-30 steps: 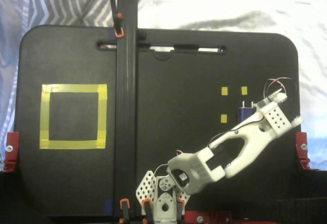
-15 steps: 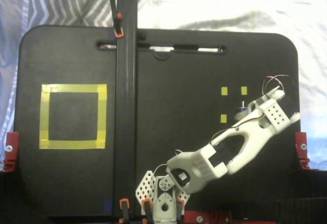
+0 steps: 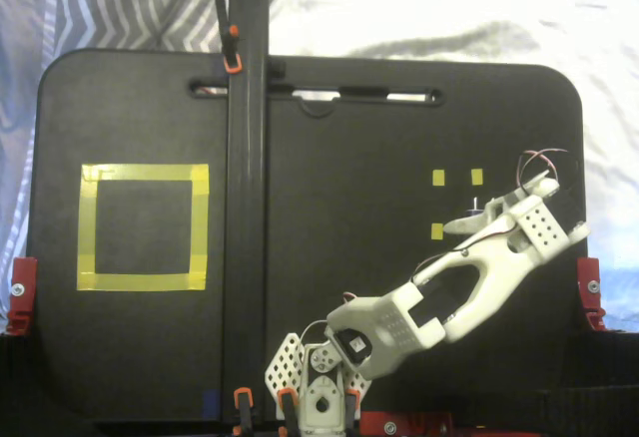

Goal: Grasp a block and put it in the designated area.

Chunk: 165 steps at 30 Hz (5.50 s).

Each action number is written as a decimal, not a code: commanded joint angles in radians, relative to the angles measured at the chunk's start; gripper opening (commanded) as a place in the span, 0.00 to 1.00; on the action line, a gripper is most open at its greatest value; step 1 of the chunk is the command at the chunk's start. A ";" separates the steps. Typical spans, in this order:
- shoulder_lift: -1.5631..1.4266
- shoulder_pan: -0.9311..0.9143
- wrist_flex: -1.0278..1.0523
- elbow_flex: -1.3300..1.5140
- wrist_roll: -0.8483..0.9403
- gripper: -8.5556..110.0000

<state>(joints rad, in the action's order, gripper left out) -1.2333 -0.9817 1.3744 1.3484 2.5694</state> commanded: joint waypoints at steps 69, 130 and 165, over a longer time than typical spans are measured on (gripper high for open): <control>-0.100 0.124 0.095 -0.031 -0.118 0.27; -0.385 1.624 0.018 0.356 -1.646 0.27; -0.115 1.782 -0.198 0.356 -1.779 0.27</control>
<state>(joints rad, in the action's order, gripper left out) -1.3530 0.8023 1.1858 1.7073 0.7961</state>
